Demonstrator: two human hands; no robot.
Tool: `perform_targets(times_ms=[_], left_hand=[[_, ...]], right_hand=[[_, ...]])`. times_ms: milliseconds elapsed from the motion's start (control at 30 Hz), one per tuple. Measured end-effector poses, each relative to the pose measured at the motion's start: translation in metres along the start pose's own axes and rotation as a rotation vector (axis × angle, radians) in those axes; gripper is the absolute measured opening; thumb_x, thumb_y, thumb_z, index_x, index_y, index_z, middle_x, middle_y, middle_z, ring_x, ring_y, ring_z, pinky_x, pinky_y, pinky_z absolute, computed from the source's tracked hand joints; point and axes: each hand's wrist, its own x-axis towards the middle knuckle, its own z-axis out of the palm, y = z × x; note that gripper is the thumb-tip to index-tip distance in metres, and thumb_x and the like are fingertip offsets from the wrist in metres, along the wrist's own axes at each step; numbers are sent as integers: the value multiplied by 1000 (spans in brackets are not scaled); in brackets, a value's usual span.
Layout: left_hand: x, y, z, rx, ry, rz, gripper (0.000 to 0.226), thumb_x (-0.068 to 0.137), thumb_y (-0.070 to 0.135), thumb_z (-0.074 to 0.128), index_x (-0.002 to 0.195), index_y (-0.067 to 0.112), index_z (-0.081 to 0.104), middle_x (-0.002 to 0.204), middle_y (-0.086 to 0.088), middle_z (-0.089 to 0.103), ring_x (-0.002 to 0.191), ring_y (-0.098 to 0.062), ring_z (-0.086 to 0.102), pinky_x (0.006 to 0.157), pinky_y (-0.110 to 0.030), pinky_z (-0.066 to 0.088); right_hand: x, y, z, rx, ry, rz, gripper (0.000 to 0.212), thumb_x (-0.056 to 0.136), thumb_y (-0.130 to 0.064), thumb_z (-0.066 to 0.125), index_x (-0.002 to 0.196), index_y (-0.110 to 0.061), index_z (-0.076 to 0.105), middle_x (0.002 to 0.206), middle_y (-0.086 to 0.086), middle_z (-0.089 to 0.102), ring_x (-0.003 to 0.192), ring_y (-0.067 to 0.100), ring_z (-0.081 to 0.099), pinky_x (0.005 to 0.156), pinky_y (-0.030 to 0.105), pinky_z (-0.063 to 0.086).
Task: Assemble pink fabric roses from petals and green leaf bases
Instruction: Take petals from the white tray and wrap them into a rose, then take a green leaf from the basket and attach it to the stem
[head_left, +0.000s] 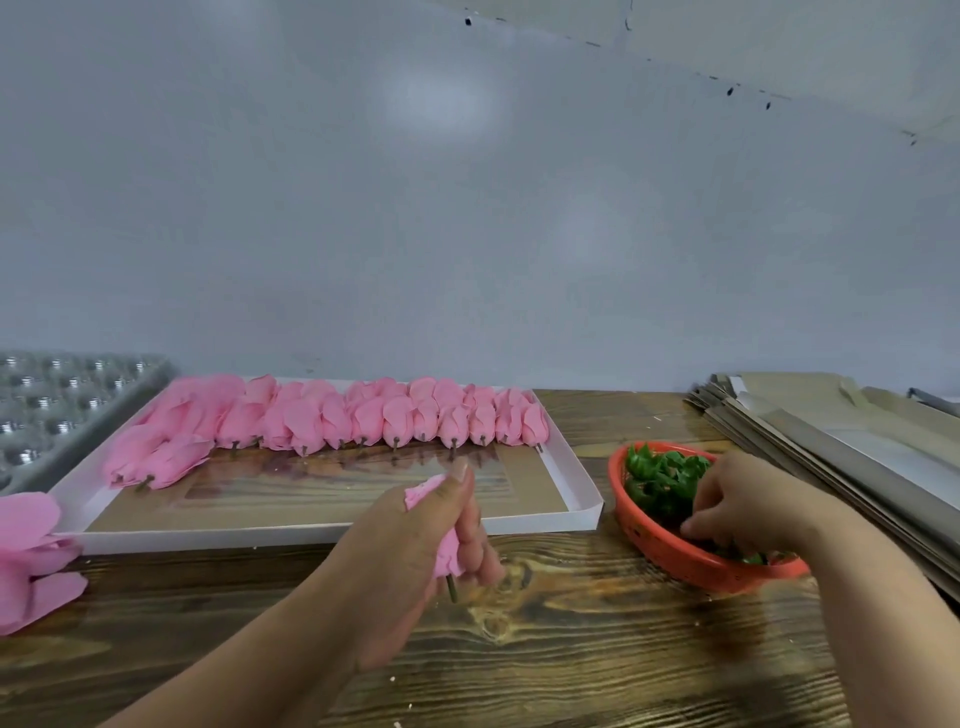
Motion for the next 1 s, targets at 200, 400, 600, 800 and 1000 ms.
perform_targets(times_ms=[200, 400, 600, 800, 1000], left_hand=[[-1, -1, 6, -3, 18, -15, 46, 83, 49, 45, 50, 20, 54, 50, -3, 48, 51, -16, 57, 94, -66, 40], [1, -1, 6, -80, 118, -52, 47, 83, 51, 49, 51, 16, 52, 51, -6, 45, 49, -19, 54, 83, -51, 48], [4, -5, 1, -124, 179, -108, 45, 82, 49, 54, 55, 14, 52, 54, -5, 48, 50, -17, 53, 59, -31, 54], [4, -3, 1, -122, 201, -120, 45, 88, 46, 52, 60, 12, 52, 54, -4, 49, 50, -16, 54, 59, -31, 55], [4, -2, 3, -126, 218, -123, 46, 93, 44, 50, 62, 10, 50, 53, -4, 49, 49, -16, 54, 62, -32, 55]], right_hand=[[18, -15, 13, -95, 16, -106, 21, 78, -23, 69, 99, -17, 69, 79, -1, 68, 55, 7, 61, 52, 23, 51], [30, -22, 24, -176, -53, -227, 20, 86, -23, 58, 71, -36, 63, 76, -10, 66, 72, 9, 61, 59, 19, 43], [32, -26, 23, -203, -101, -178, 16, 89, -20, 57, 83, -29, 69, 76, -2, 69, 70, 15, 66, 57, 22, 50], [33, -28, 22, -203, -177, -106, 24, 92, -10, 48, 104, -21, 66, 88, 7, 69, 74, 22, 69, 65, 32, 60], [31, -22, 16, -118, -123, -42, 17, 89, -10, 49, 83, -15, 64, 70, 8, 68, 51, 16, 61, 47, 20, 49]])
